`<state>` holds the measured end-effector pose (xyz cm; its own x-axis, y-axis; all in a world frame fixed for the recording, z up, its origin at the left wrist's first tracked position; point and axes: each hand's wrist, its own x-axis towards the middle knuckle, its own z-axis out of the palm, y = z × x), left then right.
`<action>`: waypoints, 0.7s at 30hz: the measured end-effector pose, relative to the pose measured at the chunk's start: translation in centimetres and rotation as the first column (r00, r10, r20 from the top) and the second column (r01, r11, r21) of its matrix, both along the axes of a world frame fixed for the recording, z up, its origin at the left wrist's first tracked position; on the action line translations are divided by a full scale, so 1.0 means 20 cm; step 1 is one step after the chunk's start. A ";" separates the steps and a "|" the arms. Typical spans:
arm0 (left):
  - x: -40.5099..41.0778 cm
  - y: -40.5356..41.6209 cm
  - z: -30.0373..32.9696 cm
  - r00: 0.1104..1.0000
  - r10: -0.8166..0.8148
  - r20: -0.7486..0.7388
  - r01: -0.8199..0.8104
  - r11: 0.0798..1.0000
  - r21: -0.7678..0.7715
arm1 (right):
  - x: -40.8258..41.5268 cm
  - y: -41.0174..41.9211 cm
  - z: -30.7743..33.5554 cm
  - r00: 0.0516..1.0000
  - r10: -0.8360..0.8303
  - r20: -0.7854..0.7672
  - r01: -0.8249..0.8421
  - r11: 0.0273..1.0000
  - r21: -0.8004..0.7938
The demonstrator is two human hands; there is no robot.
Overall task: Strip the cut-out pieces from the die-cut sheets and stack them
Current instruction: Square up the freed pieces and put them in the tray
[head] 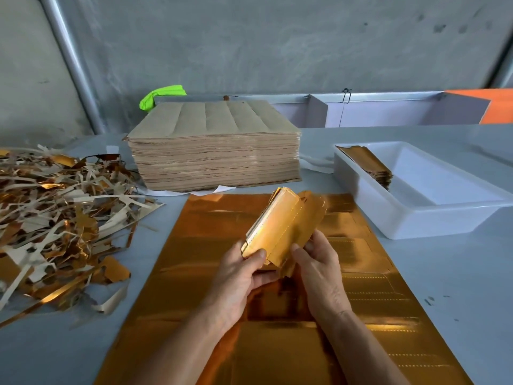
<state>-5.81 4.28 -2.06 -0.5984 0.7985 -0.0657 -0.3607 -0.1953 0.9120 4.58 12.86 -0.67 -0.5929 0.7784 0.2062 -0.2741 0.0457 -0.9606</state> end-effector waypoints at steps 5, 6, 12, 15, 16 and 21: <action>-0.02 -0.01 0.03 0.962 0.083 -0.262 -0.102 0.993 -0.060 | 0.00 0.01 -0.02 0.999 0.021 0.043 -0.025 0.993 0.112; -0.03 -0.01 0.03 0.942 0.092 -0.324 -0.124 0.989 -0.080 | 0.00 0.01 -0.03 0.998 0.032 0.059 -0.040 0.990 0.137; -0.01 -0.03 0.04 0.907 -0.013 -0.421 -0.045 0.991 -0.127 | -0.01 -0.03 -0.02 0.992 0.043 0.120 -0.078 0.948 0.308; 0.02 -0.02 0.05 0.890 -0.038 -0.454 -0.001 0.996 -0.085 | -0.01 -0.04 -0.02 0.994 0.055 0.089 -0.081 0.946 0.313; 0.03 -0.01 0.05 0.884 -0.011 -0.467 -0.021 0.998 -0.063 | 0.00 -0.05 -0.02 0.996 0.053 0.076 -0.075 0.943 0.323; 0.01 -0.02 0.05 0.778 0.039 -0.627 -0.149 0.981 -0.125 | 0.00 -0.05 -0.03 0.995 0.031 0.093 -0.058 0.950 0.306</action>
